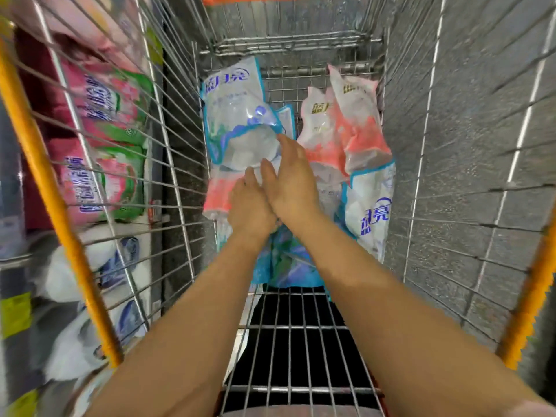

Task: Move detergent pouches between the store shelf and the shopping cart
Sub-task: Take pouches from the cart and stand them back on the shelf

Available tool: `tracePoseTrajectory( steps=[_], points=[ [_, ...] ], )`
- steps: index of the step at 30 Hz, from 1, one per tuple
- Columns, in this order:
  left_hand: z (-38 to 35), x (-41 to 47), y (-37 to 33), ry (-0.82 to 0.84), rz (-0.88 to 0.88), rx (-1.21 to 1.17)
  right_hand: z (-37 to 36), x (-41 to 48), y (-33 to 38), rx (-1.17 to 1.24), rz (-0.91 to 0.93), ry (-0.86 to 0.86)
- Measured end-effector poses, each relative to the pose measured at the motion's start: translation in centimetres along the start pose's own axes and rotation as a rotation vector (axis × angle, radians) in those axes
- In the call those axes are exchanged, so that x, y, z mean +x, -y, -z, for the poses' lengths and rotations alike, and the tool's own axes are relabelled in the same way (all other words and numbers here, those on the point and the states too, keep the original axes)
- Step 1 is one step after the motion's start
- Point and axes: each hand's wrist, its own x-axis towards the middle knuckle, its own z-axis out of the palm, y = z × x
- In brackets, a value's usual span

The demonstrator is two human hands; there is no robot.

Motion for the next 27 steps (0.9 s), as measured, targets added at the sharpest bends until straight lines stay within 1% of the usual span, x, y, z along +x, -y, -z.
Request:
tracePoseTrajectory(
  steps=[3,5,7,9,11,13,14,16,18,20,22,25,26,27],
  points=[
    [3.4,2.0,1.0,-0.047,0.182,-0.113,-1.3,3.4,0.0,0.07,-0.194,0.015],
    [4.9,2.7,2.6,-0.077,0.243,-0.148,-1.8,6.1,0.0,0.111,-0.278,-0.004],
    [5.4,3.2,3.4,-0.052,0.281,-0.167,-1.9,8.8,-0.1,0.07,-0.357,-0.001],
    [5.8,3.8,3.4,-0.008,0.306,-0.088,-1.7,11.0,-0.2,0.048,-0.415,0.07],
    [6.6,4.9,2.4,-0.096,0.302,-0.029,-1.4,12.7,-0.4,0.049,-0.453,0.202],
    [7.3,6.3,1.5,-0.21,0.293,-0.135,-1.4,13.9,-0.5,0.035,-0.456,0.292],
    [7.2,7.2,1.3,-0.227,0.302,-0.19,-1.6,14.5,-0.4,0.059,-0.472,0.307],
    [6.4,9.1,0.9,-0.158,0.349,-0.259,-2.2,15.4,-0.4,0.111,-0.519,0.347],
    [5.4,10.6,0.9,-0.085,0.408,-0.33,-3.0,16.0,-0.6,0.103,-0.532,0.402],
    [4.9,12.2,1.2,-0.079,0.455,-0.424,-3.3,16.4,-0.9,0.07,-0.537,0.398],
    [4.9,13.6,1.7,-0.106,0.52,-0.587,-3.4,16.4,-1.1,0.025,-0.511,0.374],
    [4.7,13.8,2.0,-0.108,0.573,-0.757,-3.3,16.0,-1.2,0.104,-0.495,0.386],
    [4.5,13.4,2.0,-0.107,0.575,-0.833,-2.9,15.6,-1.1,0.133,-0.489,0.387],
    [4.1,12.7,1.9,-0.079,0.575,-0.968,-2.5,15.1,-1.1,0.153,-0.485,0.394]
  ],
)
